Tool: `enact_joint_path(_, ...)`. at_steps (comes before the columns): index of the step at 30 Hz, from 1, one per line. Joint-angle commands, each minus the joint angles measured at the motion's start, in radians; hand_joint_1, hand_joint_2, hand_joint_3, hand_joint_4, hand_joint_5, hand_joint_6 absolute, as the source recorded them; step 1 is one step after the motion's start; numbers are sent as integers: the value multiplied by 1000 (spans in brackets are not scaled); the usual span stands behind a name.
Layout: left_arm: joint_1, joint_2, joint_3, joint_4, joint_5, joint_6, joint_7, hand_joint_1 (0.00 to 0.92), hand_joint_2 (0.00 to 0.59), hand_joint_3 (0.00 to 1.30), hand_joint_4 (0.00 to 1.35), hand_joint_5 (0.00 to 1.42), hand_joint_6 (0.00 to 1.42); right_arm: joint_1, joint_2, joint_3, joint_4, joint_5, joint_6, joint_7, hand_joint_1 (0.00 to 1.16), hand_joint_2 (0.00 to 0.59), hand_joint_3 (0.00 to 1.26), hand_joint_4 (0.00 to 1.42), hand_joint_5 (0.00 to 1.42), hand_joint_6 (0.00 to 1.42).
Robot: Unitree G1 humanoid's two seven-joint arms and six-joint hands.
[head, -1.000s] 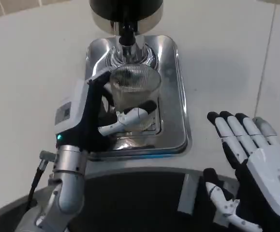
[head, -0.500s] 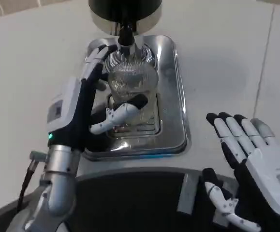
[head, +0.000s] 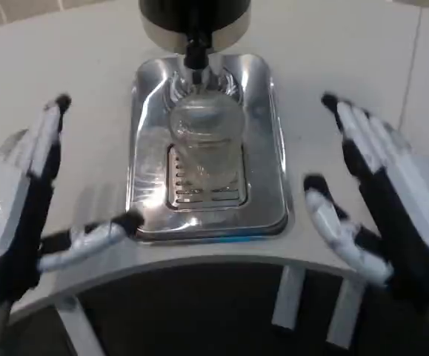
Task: Grasp the cup under the faucet to collect the drink, then remove the cup.
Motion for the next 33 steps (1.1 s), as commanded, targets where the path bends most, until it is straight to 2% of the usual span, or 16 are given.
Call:
enact_joint_path(1, 107, -10, -30, -126, 96, 72, -55, 69, 46, 0, 0, 0, 0, -132, 61, 12, 9, 90, 107, 49, 184, 563, 0, 0, 0, 0)
enact_joint_path(4, 154, -22, -52, -179, 134, 95, -71, 38, 56, 0, 0, 0, 0, -262, 116, 6, 50, 171, 197, 62, 193, 567, 0, 0, 0, 0)
enact_joint_path(7, 178, -25, -68, -213, 161, 112, -94, 5, 61, 0, 0, 0, 0, -345, 129, -2, 99, 236, 229, 57, 234, 568, 0, 0, 0, 0)
enact_joint_path(9, 190, -27, -74, -228, 168, 119, -107, 0, 62, 0, 0, 0, 0, -407, 151, -18, 150, 309, 248, 48, 252, 582, 0, 0, 0, 0)
enact_joint_path(11, 201, -30, -75, -238, 165, 121, -107, 0, 63, 0, 0, 0, 0, -456, 165, -34, 195, 372, 252, 39, 256, 583, 0, 0, 0, 0)
enact_joint_path(15, 219, -35, -69, -245, 155, 115, -94, 0, 64, 0, 0, 0, 0, -547, 168, -71, 279, 501, 221, 36, 262, 584, 0, 0, 0, 0)
enact_joint_path(24, 235, -45, -53, -249, 142, 105, -74, 0, 65, 0, 0, 0, 0, -647, 115, -119, 341, 698, 159, 55, 273, 586, 0, 0, 0, 0)
enact_joint_path(28, 235, -42, -43, -245, 135, 100, -72, 0, 66, 0, 0, 0, 0, -637, 81, -123, 321, 748, 159, 68, 277, 584, 0, 0, 0, 0)
enact_joint_path(33, 235, -39, -32, -241, 130, 93, -73, 0, 66, 0, 0, 0, 0, -586, 49, -101, 258, 791, 193, 87, 281, 582, 0, 0, 0, 0)
